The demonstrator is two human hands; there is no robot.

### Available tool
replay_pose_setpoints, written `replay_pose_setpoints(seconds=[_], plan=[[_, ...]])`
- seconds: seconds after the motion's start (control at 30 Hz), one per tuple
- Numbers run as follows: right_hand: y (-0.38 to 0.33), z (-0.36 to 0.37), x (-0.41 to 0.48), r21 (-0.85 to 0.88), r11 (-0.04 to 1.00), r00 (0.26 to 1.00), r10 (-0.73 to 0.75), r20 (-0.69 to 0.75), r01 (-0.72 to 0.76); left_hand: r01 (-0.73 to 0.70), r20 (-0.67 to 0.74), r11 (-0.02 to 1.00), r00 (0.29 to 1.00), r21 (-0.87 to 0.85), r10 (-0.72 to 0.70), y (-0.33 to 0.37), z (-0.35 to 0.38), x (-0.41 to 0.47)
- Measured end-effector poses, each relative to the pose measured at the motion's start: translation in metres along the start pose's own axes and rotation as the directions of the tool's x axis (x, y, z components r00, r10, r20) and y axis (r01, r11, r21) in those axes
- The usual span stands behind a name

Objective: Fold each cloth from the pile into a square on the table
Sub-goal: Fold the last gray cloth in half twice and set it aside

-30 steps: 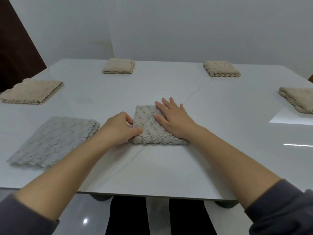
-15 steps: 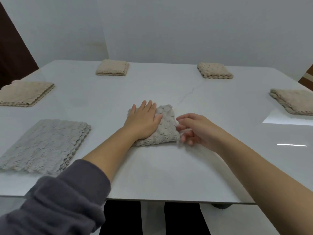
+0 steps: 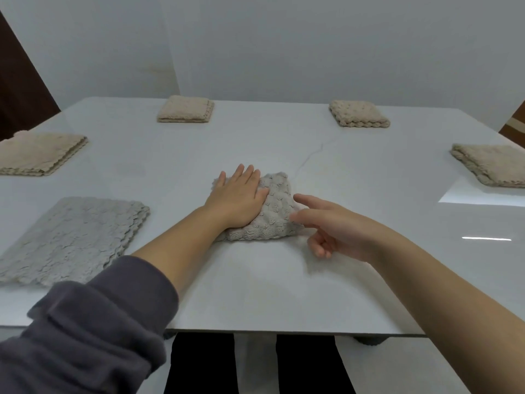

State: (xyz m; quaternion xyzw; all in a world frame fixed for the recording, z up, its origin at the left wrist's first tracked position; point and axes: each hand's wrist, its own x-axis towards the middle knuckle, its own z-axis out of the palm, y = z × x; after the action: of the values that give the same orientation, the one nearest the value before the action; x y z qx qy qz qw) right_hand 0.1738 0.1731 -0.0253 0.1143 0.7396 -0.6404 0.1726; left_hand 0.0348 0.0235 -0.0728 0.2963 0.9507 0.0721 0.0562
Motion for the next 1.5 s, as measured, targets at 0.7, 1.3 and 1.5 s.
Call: replay_pose_setpoints(seconds=[0.7, 1.3, 1.5], plan=[[0.006, -0.017, 0.041, -0.352, 0.924, 0.95, -0.231, -0.208, 0.147, 0.319, -0.02, 0.933, 0.947, 0.166, -0.32, 0.004, -0.044, -0.046], [-0.005, -0.01, 0.065, -0.329, 0.914, 0.931, -0.311, -0.193, 0.237, -0.027, 0.205, 0.936, 0.973, -0.352, 0.105, -0.022, -0.07, -0.011], [-0.016, -0.009, 0.045, -0.322, 0.934, 0.988, -0.136, 0.079, 0.154, 0.028, 0.031, 0.661, 0.999, -0.75, -0.007, -0.039, -0.073, -0.023]])
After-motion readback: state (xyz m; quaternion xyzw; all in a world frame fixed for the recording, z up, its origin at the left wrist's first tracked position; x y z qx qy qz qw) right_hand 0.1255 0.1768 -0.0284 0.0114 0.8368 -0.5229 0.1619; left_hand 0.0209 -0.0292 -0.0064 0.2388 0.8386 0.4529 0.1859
